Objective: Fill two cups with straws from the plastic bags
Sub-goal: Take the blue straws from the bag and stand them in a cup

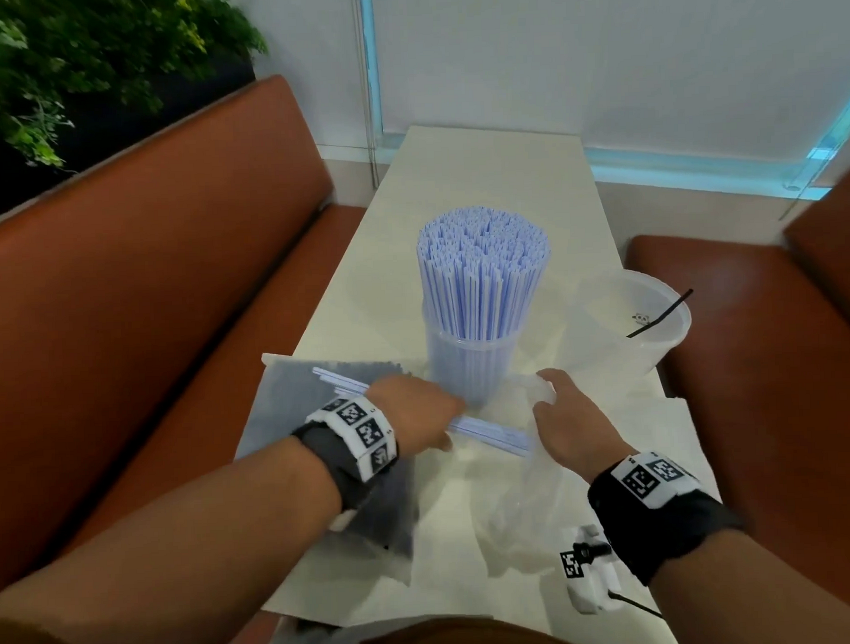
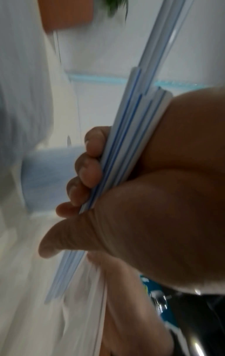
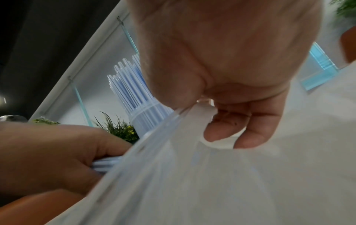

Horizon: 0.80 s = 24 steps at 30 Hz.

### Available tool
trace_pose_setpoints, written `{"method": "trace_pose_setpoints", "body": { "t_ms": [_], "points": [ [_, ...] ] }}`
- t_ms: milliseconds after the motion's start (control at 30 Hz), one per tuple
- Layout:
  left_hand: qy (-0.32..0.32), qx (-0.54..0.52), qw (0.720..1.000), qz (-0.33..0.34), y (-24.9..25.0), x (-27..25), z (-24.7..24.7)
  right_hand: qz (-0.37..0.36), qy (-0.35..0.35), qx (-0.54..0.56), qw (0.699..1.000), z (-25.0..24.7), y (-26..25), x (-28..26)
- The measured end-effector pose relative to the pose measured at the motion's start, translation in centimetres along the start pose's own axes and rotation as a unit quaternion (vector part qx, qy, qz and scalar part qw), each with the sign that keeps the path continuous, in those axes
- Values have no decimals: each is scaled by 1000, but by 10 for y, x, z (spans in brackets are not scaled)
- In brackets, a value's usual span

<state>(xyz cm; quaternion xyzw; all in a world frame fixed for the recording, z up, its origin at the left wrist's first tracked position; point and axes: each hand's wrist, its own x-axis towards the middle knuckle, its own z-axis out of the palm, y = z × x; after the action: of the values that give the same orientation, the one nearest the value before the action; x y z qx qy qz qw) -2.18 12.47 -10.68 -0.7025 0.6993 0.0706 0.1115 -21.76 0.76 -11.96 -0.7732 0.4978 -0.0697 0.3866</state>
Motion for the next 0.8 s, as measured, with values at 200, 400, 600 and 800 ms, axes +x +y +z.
{"method": "trace_pose_setpoints", "body": {
  "t_ms": [200,400,600,800],
  "points": [
    [31,-38,996,-81,-75,-39,5,-2,-10,-4,1000,14,1,6],
    [76,-65,992,-71,-75,-48,15,-124,172,227,950,2,-31,-6],
    [167,-54,984,-10,-23,-22,-9,-78,100,375,918,5,-53,-17],
    [217,-87,972,11,16,-4,-31,-104,45,390,914,3,-58,-20]
  ]
}}
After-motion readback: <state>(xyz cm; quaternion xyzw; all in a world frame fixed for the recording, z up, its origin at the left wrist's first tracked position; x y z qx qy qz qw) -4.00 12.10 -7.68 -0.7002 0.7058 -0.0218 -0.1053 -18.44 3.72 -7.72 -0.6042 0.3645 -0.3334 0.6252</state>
